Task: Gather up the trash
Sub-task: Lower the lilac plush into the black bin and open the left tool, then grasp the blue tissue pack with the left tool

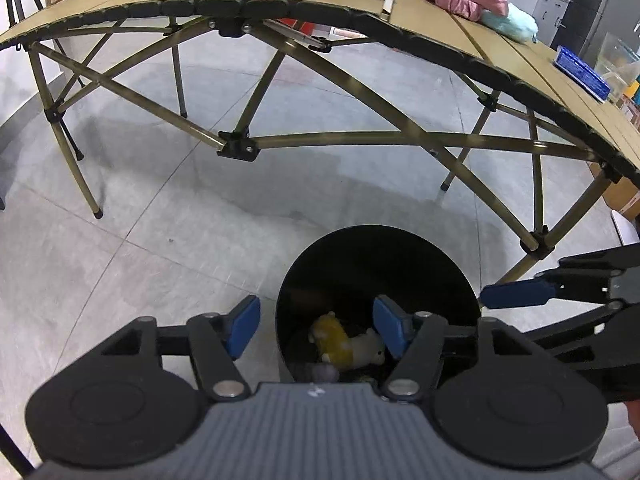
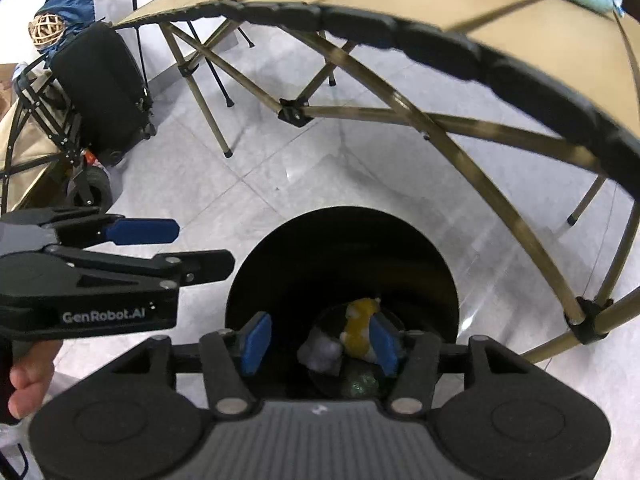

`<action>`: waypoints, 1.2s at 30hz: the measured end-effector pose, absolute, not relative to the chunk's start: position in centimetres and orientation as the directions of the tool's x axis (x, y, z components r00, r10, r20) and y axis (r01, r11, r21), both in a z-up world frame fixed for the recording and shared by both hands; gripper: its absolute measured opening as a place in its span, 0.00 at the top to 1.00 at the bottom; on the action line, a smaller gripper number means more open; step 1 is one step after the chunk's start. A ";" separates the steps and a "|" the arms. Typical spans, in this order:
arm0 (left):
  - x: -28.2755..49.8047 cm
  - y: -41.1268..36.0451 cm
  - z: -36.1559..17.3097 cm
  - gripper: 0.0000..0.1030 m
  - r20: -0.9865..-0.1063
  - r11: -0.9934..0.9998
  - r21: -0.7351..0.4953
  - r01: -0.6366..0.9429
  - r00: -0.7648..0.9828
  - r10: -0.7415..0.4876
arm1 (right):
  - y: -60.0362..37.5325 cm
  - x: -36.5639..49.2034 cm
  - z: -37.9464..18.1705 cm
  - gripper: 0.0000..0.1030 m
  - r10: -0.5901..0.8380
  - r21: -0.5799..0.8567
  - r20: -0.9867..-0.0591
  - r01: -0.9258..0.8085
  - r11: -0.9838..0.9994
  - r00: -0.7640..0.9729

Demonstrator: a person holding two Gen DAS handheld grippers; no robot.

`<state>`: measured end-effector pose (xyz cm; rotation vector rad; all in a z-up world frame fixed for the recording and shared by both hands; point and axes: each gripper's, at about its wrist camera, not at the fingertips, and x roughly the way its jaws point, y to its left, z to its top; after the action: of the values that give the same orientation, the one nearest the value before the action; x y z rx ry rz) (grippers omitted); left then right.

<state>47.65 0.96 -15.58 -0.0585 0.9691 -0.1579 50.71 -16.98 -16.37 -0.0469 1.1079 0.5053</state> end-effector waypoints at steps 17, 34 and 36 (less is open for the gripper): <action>46.8 0.7 -5.9 0.30 -0.540 0.913 -0.308 0.270 0.740 -0.401 | -30.9 49.4 -1.6 0.37 0.162 0.267 -0.377 -0.061 0.962 0.912; 65.2 -21.0 -3.1 0.69 -0.570 0.832 -0.287 0.474 0.613 -0.547 | -41.7 57.6 -9.0 0.69 0.104 0.555 -0.513 0.236 0.798 0.852; 67.1 -22.2 -4.0 0.69 -0.602 0.832 -0.326 0.449 0.580 -0.549 | -42.0 57.3 -9.0 0.71 0.114 0.577 -0.506 0.237 0.781 0.855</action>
<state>67.08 -22.19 -3.97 -0.1434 0.7519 -0.5854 57.27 -41.99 -8.98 0.6795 0.5513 -0.0705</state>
